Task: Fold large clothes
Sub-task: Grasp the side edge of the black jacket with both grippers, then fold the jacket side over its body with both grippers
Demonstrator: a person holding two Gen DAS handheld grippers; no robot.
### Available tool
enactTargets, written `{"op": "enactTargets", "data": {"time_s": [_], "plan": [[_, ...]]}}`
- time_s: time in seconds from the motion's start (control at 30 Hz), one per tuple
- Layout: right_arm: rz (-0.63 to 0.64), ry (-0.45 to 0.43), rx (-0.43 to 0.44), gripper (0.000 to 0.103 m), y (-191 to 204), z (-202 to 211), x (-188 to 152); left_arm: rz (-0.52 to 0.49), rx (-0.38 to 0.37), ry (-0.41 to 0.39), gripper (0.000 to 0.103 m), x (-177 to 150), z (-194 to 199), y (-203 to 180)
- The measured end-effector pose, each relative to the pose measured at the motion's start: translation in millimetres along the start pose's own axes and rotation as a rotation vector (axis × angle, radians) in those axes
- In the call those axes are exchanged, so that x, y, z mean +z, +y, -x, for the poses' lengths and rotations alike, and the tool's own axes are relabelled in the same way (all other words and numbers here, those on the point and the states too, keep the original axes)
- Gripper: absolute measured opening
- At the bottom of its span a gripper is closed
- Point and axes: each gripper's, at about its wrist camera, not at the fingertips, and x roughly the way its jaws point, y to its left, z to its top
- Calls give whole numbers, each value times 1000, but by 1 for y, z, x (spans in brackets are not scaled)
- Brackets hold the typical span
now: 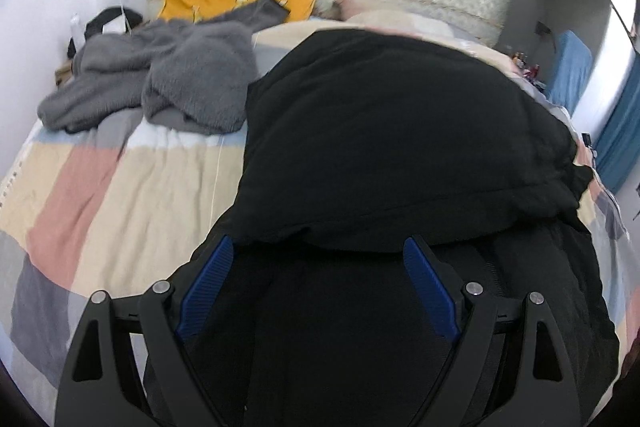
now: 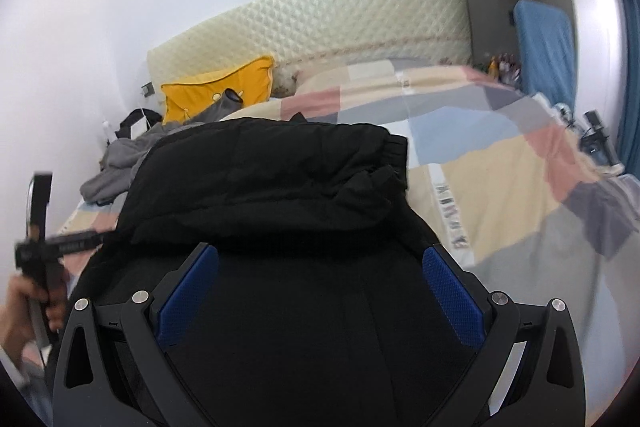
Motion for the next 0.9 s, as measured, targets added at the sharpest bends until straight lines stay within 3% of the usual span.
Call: {"op": "enactTargets", "data": {"time_s": [0.1, 0.3, 0.5, 0.6, 0.7, 0.8, 0.9], "plan": [[5, 22, -3, 102, -9, -29, 14, 5, 27, 31, 87, 0, -15, 4], [-54, 77, 40, 87, -35, -81, 30, 51, 71, 89, 89, 0, -35, 17], [-131, 47, 69, 79, -54, -97, 32, 94, 104, 130, 92, 3, -51, 30], [-152, 80, 62, 76, -59, -110, 30, 95, 122, 144, 92, 5, -58, 34], [-143, 131, 46, 64, -58, -123, 25, 79, 155, 159, 92, 4, -67, 36], [-152, 135, 71, 43, -55, -125, 28, 104, 171, 171, 92, 6, -75, 44], [-93, 102, 83, 36, -34, -115, 43, 143, 187, 120, 92, 12, -70, 53]]}}
